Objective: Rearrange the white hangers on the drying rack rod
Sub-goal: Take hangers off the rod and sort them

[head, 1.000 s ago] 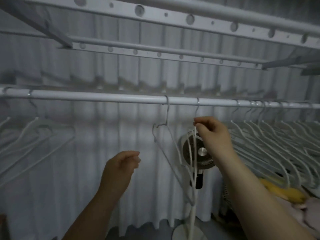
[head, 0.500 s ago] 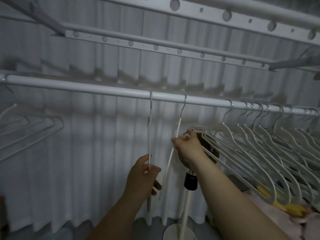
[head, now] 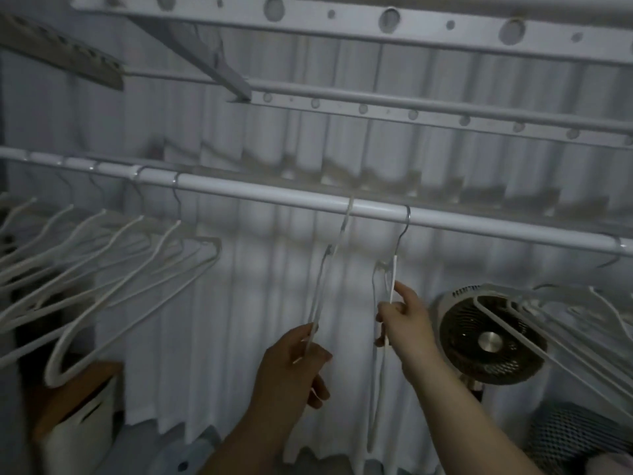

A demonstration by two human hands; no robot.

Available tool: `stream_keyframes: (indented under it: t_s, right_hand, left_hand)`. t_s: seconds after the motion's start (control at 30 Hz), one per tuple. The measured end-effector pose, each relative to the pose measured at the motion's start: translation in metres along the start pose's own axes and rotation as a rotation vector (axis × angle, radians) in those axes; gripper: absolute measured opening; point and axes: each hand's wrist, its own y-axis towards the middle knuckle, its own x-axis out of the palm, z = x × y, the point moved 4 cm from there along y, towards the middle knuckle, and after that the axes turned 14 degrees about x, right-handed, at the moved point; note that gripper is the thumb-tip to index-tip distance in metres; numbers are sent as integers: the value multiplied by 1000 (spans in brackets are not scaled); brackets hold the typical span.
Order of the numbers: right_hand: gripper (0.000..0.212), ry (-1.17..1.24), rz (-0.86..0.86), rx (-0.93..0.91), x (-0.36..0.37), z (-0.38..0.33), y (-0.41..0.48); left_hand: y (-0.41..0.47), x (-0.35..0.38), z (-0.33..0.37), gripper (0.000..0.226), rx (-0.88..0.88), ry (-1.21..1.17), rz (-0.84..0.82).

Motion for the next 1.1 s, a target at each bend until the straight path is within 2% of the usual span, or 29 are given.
stream_keyframes:
  t_s: [0.17, 0.43, 0.57, 0.7, 0.87, 0.97, 1.1]
  right_hand:
    - [48, 4, -76, -17, 68, -10, -10]
    - [49, 26, -186, 2, 148, -26, -27]
    - [49, 16, -189, -4, 168, -30, -32]
    - [49, 7, -187, -10, 184, -33, -34]
    - [49, 6, -191, -13, 199, -37, -36]
    - [49, -6, -203, -12, 207, -37, -37]
    - [49, -10, -205, -12, 211, -39, -39]
  left_hand:
    - [10, -65, 8, 26, 6, 21, 85]
    - [20, -135, 17, 27, 18, 80, 98]
    - [24, -157, 22, 35, 20, 72, 76]
    - [28, -168, 21, 31, 30, 96, 52]
    - [31, -176, 21, 35, 50, 109, 19]
    - [34, -180, 18, 25, 38, 98, 14]
    - [37, -182, 16, 26, 31, 95, 21]
